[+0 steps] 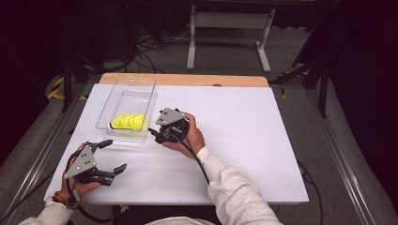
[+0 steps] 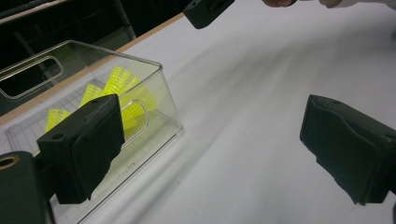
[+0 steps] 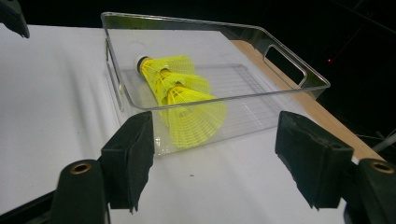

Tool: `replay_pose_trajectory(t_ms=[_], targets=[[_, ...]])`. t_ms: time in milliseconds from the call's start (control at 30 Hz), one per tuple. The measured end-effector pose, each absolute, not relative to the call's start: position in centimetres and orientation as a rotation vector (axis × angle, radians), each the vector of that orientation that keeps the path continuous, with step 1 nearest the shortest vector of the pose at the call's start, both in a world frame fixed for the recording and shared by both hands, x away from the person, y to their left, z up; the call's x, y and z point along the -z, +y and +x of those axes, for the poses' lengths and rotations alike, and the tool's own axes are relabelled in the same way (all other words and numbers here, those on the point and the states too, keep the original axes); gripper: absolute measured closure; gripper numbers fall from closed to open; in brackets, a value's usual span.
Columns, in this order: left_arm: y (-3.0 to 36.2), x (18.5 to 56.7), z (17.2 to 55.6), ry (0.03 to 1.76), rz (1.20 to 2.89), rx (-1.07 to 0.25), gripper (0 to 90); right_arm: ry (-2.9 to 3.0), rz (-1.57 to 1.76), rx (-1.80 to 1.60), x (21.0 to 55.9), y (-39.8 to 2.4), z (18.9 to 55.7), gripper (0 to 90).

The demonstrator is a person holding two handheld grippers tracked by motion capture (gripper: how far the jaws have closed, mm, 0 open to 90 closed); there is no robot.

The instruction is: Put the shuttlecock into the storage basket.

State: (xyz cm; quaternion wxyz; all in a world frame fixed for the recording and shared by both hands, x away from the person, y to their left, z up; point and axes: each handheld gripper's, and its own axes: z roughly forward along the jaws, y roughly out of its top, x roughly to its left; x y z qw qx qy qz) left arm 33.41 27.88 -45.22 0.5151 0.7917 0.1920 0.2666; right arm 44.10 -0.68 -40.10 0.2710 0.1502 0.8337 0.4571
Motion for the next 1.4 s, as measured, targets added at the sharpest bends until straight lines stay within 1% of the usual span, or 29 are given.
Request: replay_pose_trajectory(t_ms=[533, 600, 733, 967, 1200, 1400], targets=[[27.8, 45.2, 33.4, 0.461, 1.903, -0.637, 7.3, 2.221, 0.405, -1.204, 39.9, -1.3, 43.8, 24.3], [27.8, 45.3, 33.5, 0.461, 1.905, -0.636, 7.3, 2.212, 0.417, -1.198, 39.9, -1.5, 43.8, 20.7], [27.8, 45.3, 33.5, 0.46, 1.909, -0.633, 7.3, 2.182, 0.438, -1.196, 39.8, -1.8, 43.8, 17.7], [27.7, 45.3, 33.5, 0.461, 1.913, -0.635, 7.3, 2.158, 0.448, -1.196, 39.5, -2.6, 43.8, 14.6], [27.7, 45.3, 33.5, 0.462, 1.912, -0.631, 7.3, 2.139, 0.478, -1.213, 39.4, -3.2, 43.7, 8.0], [27.7, 45.3, 33.5, 0.46, 1.915, -0.63, 7.3, 2.126, 0.496, -1.252, 39.4, -3.8, 43.7, 6.2]])
